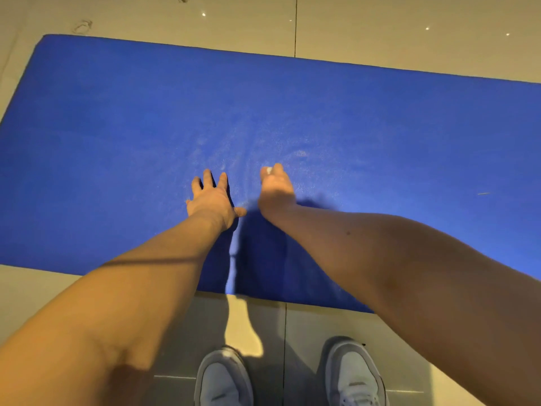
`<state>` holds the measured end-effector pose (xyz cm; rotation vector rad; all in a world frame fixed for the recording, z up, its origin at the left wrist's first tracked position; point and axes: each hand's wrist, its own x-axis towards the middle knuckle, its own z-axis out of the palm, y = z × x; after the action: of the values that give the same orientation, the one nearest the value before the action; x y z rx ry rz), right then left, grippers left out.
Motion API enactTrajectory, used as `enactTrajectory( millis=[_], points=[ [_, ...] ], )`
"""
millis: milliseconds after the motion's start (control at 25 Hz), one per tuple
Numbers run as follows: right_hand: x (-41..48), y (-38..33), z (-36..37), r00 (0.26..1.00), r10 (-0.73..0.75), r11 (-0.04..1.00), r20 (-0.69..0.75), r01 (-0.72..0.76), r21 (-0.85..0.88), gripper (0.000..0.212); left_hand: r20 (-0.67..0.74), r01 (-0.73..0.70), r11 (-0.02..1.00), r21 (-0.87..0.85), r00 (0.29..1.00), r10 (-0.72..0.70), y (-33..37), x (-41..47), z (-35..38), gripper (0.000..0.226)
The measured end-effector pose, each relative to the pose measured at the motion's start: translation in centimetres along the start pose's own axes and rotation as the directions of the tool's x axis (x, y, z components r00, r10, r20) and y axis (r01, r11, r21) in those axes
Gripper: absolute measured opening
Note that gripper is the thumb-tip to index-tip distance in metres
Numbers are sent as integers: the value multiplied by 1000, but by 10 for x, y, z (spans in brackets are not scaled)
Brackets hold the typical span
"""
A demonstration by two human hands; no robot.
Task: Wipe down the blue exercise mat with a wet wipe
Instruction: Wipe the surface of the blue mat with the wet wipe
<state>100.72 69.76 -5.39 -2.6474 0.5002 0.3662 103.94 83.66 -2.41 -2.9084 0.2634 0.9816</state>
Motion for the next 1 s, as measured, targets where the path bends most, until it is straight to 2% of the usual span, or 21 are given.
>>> enactTrajectory(
  millis=[80, 240, 440, 600, 680, 800, 840, 920, 1000],
  points=[
    [-9, -18, 8, 994, -91, 996, 59, 92, -1, 35, 5, -12, 1000, 24, 1000, 12, -6, -10, 5, 107],
    [-12, 4, -4, 994, -80, 997, 69, 81, -11, 32, 38, 2, 998, 67, 999, -5, -13, -22, 16, 114],
    [-23, 75, -19, 992, 108, 994, -61, -110, -31, 30, 11, 1, 996, 88, 1000, -2, -11, -22, 19, 114],
    [-15, 57, -12, 960, 261, 965, -99, -262, -4, 37, 16, 12, 997, 76, 1000, -13, -10, -22, 19, 114],
    [-17, 30, -4, 978, 200, 980, -57, -201, -3, 36, 13, 12, 997, 77, 1000, -13, -9, -21, 18, 114],
    [-31, -5, 11, 998, -54, 998, 24, 55, -38, 28, 8, 15, 996, 87, 1000, -16, -9, -19, 19, 115],
    [-33, -9, 12, 994, -99, 995, 50, 100, -22, 24, 4, 19, 995, 93, 1000, -20, -9, -19, 18, 116],
    [-33, -3, 7, 989, -123, 992, 84, 123, 12, 20, 8, 19, 996, 88, 1000, -20, -8, -19, 17, 115],
    [-31, 15, -1, 993, -80, 997, 86, 79, 22, 22, 7, 20, 996, 89, 1000, -21, -7, -19, 17, 114]
  ],
)
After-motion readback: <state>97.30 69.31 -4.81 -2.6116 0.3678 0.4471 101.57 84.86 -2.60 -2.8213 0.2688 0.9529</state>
